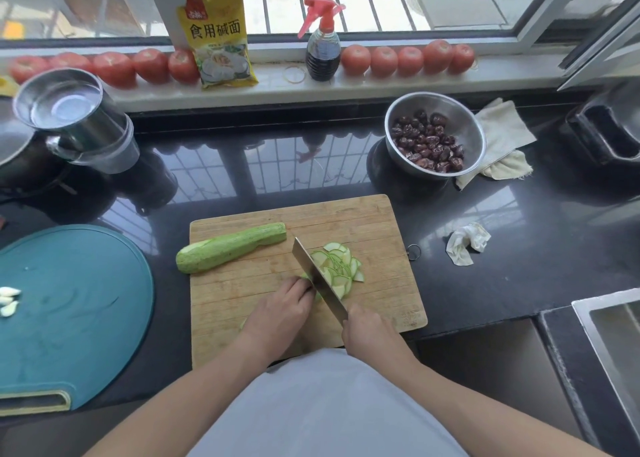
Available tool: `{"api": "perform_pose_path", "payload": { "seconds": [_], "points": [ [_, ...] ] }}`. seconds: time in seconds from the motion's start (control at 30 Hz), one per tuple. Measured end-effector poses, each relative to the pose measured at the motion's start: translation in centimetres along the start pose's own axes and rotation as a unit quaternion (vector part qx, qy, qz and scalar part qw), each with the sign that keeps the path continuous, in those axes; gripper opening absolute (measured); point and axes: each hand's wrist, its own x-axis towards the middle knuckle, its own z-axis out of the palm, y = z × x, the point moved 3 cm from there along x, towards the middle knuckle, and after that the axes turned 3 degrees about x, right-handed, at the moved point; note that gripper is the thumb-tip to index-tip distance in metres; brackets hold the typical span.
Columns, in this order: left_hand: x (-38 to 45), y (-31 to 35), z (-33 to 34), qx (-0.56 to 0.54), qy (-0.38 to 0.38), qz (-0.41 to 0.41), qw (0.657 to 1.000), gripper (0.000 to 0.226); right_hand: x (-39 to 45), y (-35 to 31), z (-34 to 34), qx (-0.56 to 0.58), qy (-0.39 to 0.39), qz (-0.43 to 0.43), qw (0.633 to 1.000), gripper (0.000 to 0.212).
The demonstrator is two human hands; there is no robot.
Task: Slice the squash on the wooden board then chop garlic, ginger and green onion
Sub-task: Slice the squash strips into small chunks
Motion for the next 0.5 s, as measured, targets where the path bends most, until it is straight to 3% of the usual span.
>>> {"api": "perform_pose_path", "payload": {
  "seconds": [0.23, 0.5],
  "points": [
    [0.0, -0.1, -0.1, -0.012, 0.018, 0.015, 1.000, 0.035, 2.3, -1.4, 0.5, 0.055, 0.039, -0.012, 0.998, 0.014],
    [-0.2, -0.1, 0.2, -0.010, 0.035, 0.010, 0.999, 0.038, -0.5, 0.6, -0.5, 0.075, 0.052, -0.025, 0.995, 0.016]
  ]
}}
